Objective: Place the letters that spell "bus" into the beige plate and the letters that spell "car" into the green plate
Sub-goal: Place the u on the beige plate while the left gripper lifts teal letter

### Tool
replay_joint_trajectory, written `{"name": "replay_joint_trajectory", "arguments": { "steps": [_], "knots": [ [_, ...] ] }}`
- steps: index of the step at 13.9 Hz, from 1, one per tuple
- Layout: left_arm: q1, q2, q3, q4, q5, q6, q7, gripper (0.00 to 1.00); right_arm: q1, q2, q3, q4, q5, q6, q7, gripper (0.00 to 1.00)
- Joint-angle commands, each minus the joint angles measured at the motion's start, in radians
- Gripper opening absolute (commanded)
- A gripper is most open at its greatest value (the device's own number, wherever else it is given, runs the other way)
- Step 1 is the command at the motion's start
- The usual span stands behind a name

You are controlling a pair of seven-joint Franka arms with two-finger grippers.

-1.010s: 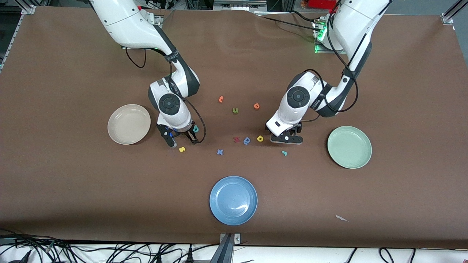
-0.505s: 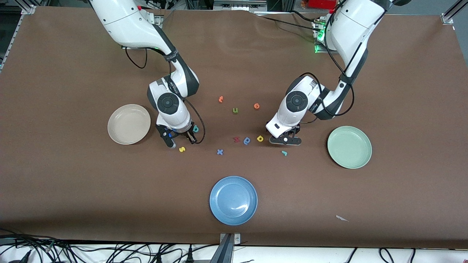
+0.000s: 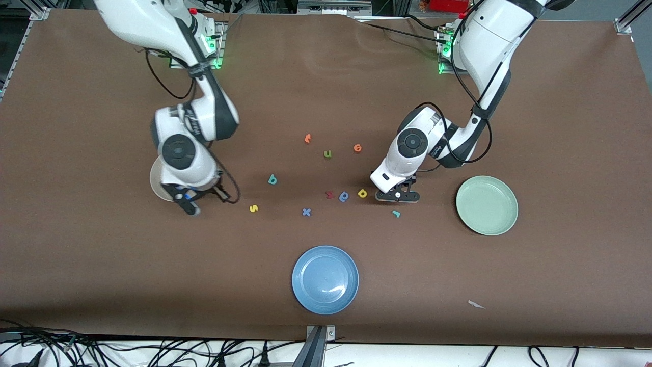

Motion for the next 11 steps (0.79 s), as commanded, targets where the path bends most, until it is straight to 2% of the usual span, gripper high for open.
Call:
{"name": "replay_joint_trajectory", "arguments": {
  "steps": [1, 5, 6, 7, 8, 9, 11],
  "knots": [
    [-0.002, 0.010, 0.001, 0.009, 0.023, -0.004, -0.034, 0.33, 0.005, -0.085, -0.051, -0.146, 0.001, -0.013, -0.137, 0.10],
    [-0.001, 0.010, 0.001, 0.011, 0.023, -0.004, -0.035, 0.12, 0.004, -0.094, -0.123, -0.322, 0.001, 0.055, -0.319, 0.10],
    [0.001, 0.008, 0.001, 0.014, 0.023, -0.010, -0.033, 0.07, 0.002, -0.088, -0.132, -0.356, 0.001, 0.096, -0.344, 0.15],
    [0.007, 0.004, 0.001, 0.023, 0.023, -0.013, -0.025, 0.05, 0.001, -0.083, -0.140, -0.378, 0.001, 0.137, -0.353, 0.40],
    [0.019, -0.008, 0.001, 0.028, 0.025, -0.036, -0.018, 0.04, 0.001, -0.085, -0.142, -0.376, 0.002, 0.144, -0.352, 0.87],
    [0.036, -0.021, 0.000, 0.049, 0.023, -0.083, 0.004, 0.04, 0.002, -0.095, -0.142, -0.366, 0.002, 0.138, -0.349, 1.00],
    [0.077, -0.027, -0.002, 0.130, 0.019, -0.223, 0.086, 0.04, 0.002, -0.123, -0.139, -0.332, 0.001, 0.115, -0.351, 1.00]
  ]
}}
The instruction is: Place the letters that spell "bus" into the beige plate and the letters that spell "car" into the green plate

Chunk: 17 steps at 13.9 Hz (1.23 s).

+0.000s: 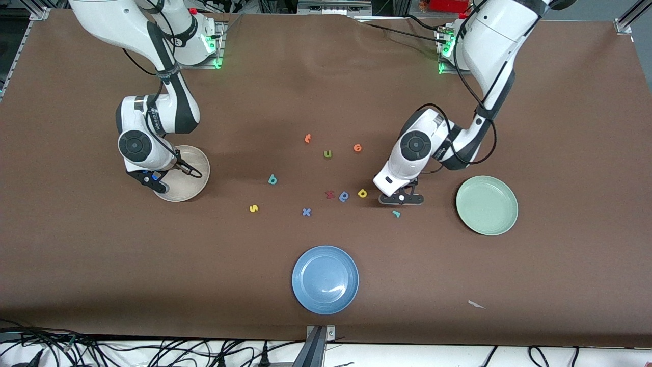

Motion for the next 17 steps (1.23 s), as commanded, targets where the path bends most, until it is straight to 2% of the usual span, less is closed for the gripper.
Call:
{"name": "replay_joint_trajectory", "arguments": {
  "steps": [1, 3, 6, 7, 9, 10, 11, 12, 13, 14, 17],
  "knots": [
    [0.071, -0.022, -0.007, 0.108, 0.019, -0.184, 0.122, 0.04, 0.007, -0.056, 0.006, 0.048, 0.003, -0.037, -0.014, 1.00],
    [0.136, -0.020, -0.005, 0.162, 0.020, -0.270, 0.253, 0.04, 0.018, -0.041, 0.042, 0.124, 0.003, -0.036, -0.016, 1.00],
    [0.243, -0.023, 0.003, 0.176, 0.036, -0.309, 0.462, 0.04, 0.024, 0.027, 0.134, 0.253, 0.032, -0.034, 0.025, 0.99],
    [0.275, -0.022, 0.006, 0.176, 0.036, -0.310, 0.539, 0.04, 0.024, 0.068, 0.153, 0.311, 0.066, -0.034, 0.105, 0.93],
    [0.332, -0.020, 0.012, 0.173, 0.092, -0.310, 0.675, 0.04, 0.027, 0.136, 0.173, 0.401, 0.074, -0.034, 0.173, 0.83],
    [0.355, -0.019, 0.012, 0.172, 0.123, -0.310, 0.717, 0.05, 0.027, 0.169, 0.183, 0.433, 0.076, -0.034, 0.184, 0.64],
    [0.366, -0.011, 0.012, 0.172, 0.132, -0.310, 0.763, 0.14, 0.029, 0.195, 0.205, 0.447, 0.076, -0.029, 0.209, 0.48],
    [0.368, 0.000, 0.012, 0.172, 0.132, -0.310, 0.806, 0.51, 0.029, 0.215, 0.213, 0.452, 0.076, -0.007, 0.228, 0.50],
    [0.368, 0.003, 0.012, 0.172, 0.131, -0.310, 0.818, 0.90, 0.029, 0.241, 0.214, 0.461, 0.076, 0.025, 0.230, 0.58],
    [0.366, -0.002, 0.010, 0.175, 0.113, -0.310, 0.800, 1.00, 0.030, 0.263, 0.216, 0.462, 0.083, 0.064, 0.233, 0.58],
    [0.346, -0.005, 0.003, 0.199, -0.028, -0.309, 0.609, 1.00, 0.029, 0.303, 0.243, 0.472, 0.152, 0.176, 0.227, 0.57]
  ]
}}
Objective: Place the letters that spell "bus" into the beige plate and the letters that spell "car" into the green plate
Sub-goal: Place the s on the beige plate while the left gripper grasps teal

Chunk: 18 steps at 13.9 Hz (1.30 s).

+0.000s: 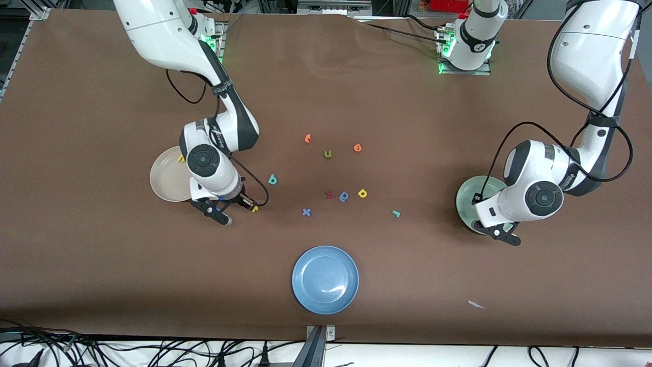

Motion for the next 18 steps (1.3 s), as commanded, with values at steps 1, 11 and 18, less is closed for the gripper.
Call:
{"name": "replay_joint_trajectory", "arguments": {
  "steps": [1, 11, 18],
  "knots": [
    [-0.043, 0.002, -0.002, 0.033, -0.128, -0.010, -0.219, 1.00, -0.003, 0.040, 0.011, 0.042, 0.036, 0.043, 0.009, 0.57],
    [-0.265, 0.125, -0.001, 0.130, -0.297, 0.220, -1.018, 0.99, 0.015, 0.081, 0.017, 0.047, 0.034, 0.076, 0.013, 0.33],
    [-0.360, 0.175, 0.042, 0.122, -0.264, 0.309, -1.261, 0.85, 0.009, -0.003, -0.021, 0.040, 0.033, -0.055, -0.014, 0.09]
  ]
}}
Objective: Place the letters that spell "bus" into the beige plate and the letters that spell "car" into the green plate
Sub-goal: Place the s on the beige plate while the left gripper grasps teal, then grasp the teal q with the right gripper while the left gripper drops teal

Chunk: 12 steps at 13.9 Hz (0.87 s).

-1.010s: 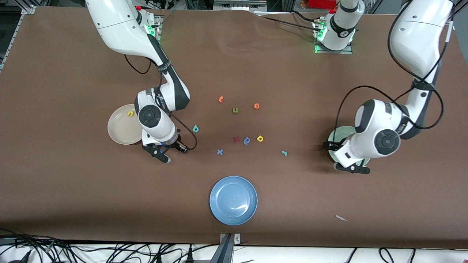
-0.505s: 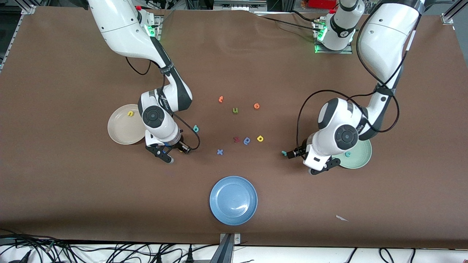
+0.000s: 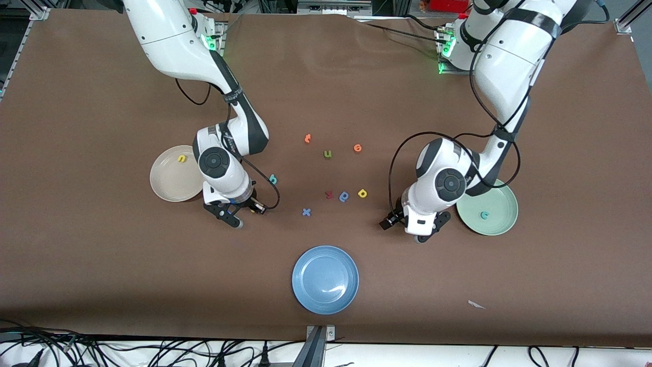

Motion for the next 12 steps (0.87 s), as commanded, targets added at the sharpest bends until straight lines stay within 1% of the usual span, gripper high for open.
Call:
{"name": "replay_joint_trajectory", "arguments": {
  "steps": [1, 2, 3, 6, 8, 10, 11, 12],
  "knots": [
    [-0.034, 0.017, 0.035, 0.025, 0.043, 0.001, -0.075, 0.84, 0.002, -0.078, -0.047, -0.004, 0.010, -0.140, -0.030, 0.09],
    [-0.034, 0.020, 0.035, 0.022, 0.075, 0.001, -0.095, 0.81, 0.002, -0.110, -0.073, -0.022, 0.010, -0.202, -0.065, 0.09],
    [-0.033, 0.022, 0.035, 0.022, 0.096, 0.001, -0.101, 0.79, 0.002, -0.136, -0.106, -0.042, 0.009, -0.255, -0.141, 0.09],
    [-0.034, 0.022, 0.035, 0.015, 0.100, -0.002, -0.101, 0.75, 0.001, -0.276, -0.204, -0.223, 0.009, -0.266, -0.316, 0.09],
    [-0.036, 0.022, 0.035, 0.004, 0.102, -0.005, -0.103, 0.72, 0.002, -0.333, -0.257, -0.324, 0.009, -0.266, -0.432, 0.10],
    [-0.045, 0.022, 0.038, -0.005, 0.103, -0.005, -0.107, 0.67, 0.001, -0.342, -0.277, -0.399, 0.012, -0.254, -0.492, 0.10],
    [-0.047, 0.022, 0.038, -0.007, 0.125, -0.007, -0.113, 0.64, 0.001, -0.334, -0.284, -0.415, 0.012, -0.254, -0.507, 0.10],
    [-0.047, 0.022, 0.037, -0.007, 0.142, -0.011, -0.133, 0.58, 0.001, -0.324, -0.283, -0.420, 0.013, -0.249, -0.509, 0.10]
  ]
}}
